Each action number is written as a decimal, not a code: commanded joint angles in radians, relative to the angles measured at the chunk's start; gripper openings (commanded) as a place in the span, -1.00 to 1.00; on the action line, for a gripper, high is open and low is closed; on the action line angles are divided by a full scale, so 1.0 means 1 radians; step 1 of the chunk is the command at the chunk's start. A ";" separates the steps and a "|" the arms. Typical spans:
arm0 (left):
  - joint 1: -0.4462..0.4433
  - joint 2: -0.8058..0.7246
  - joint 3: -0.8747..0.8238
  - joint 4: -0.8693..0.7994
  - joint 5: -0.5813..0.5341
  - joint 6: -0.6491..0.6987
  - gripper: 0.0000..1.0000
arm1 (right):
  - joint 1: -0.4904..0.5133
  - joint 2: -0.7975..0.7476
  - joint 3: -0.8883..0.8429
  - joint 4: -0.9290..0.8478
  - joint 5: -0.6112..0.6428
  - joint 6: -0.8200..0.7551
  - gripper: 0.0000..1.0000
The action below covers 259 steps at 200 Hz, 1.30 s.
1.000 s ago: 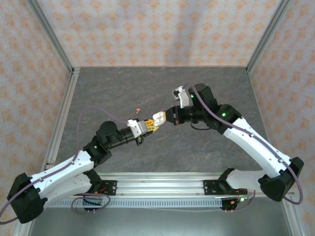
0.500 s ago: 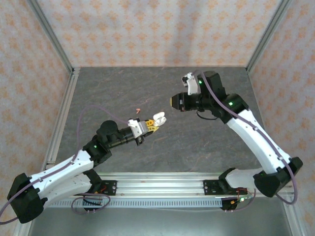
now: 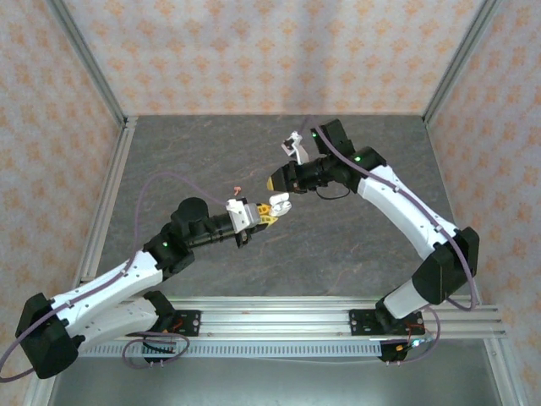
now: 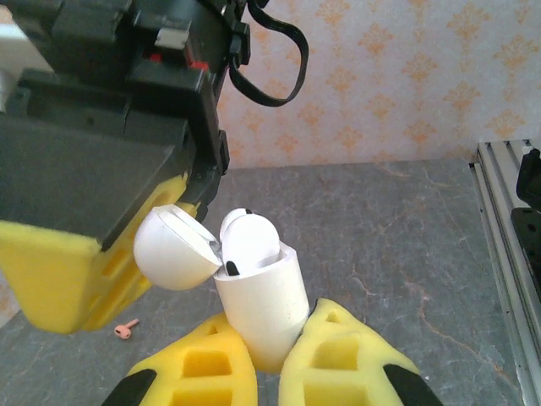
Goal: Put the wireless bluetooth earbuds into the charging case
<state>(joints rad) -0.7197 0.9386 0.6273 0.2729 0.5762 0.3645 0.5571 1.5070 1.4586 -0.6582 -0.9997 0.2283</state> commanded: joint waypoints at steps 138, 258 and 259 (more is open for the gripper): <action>0.065 0.019 0.024 0.069 -0.050 -0.209 -1.00 | -0.019 -0.262 -0.161 0.071 0.145 0.011 -0.24; 0.219 0.413 0.320 -0.296 -0.101 -0.631 -1.00 | -0.075 -0.347 -0.339 0.101 0.709 0.104 0.19; 0.219 0.420 0.325 -0.299 -0.101 -0.631 -1.00 | -0.075 -0.347 -0.340 0.101 0.710 0.104 0.19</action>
<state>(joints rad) -0.5320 1.1980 0.8089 0.1421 0.4301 -0.1581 0.4870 1.1362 1.1416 -0.5320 -0.4103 0.3050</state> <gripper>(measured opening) 0.082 0.592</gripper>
